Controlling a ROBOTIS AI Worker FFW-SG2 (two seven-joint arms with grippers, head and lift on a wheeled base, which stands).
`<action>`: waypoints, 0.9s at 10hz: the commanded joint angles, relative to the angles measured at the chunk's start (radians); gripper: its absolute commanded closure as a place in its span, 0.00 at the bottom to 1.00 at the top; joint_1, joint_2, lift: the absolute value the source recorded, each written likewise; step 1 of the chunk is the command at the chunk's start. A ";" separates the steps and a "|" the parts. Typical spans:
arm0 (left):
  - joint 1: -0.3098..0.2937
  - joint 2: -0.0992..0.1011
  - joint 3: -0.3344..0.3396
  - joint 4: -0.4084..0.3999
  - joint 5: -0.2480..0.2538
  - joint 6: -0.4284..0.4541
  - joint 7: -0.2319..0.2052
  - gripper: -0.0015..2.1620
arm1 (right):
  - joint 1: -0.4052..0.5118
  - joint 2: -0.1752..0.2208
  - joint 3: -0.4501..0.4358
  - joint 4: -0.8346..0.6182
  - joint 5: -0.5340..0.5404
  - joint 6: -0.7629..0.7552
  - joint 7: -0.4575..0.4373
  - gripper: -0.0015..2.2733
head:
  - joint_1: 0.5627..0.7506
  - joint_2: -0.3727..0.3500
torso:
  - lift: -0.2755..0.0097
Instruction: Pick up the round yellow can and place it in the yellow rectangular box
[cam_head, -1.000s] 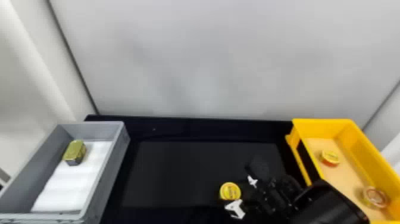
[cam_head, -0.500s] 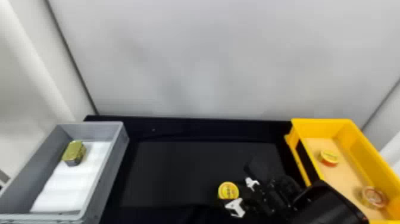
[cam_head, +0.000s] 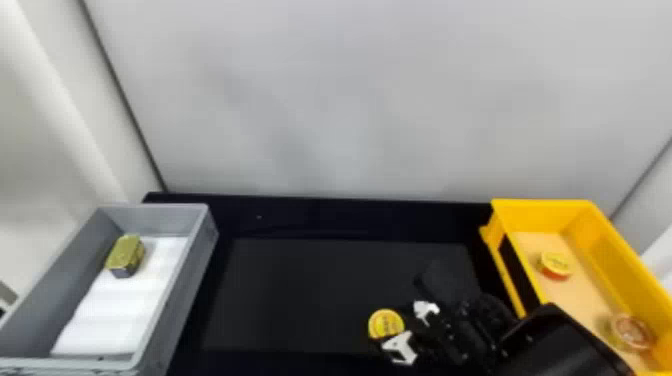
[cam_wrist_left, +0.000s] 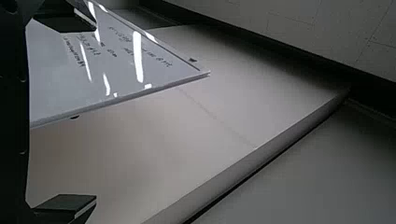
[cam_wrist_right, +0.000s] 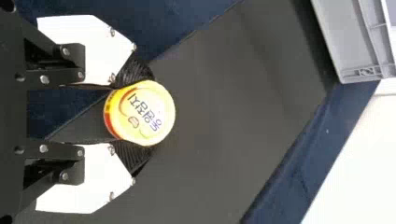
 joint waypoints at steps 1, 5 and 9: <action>-0.002 -0.003 -0.002 0.004 0.000 0.002 0.000 0.00 | -0.001 0.000 -0.013 -0.037 0.031 0.012 0.013 0.34 | 0.66 0.53 | 0.77; -0.002 -0.003 -0.002 0.004 0.000 0.003 0.000 0.00 | 0.000 0.000 -0.013 -0.057 0.041 0.015 0.013 0.37 | 0.66 0.53 | 0.77; 0.000 -0.003 -0.002 0.007 0.000 0.003 0.000 0.00 | -0.047 0.003 -0.016 -0.199 0.064 0.072 0.011 0.37 | 0.66 0.53 | 0.77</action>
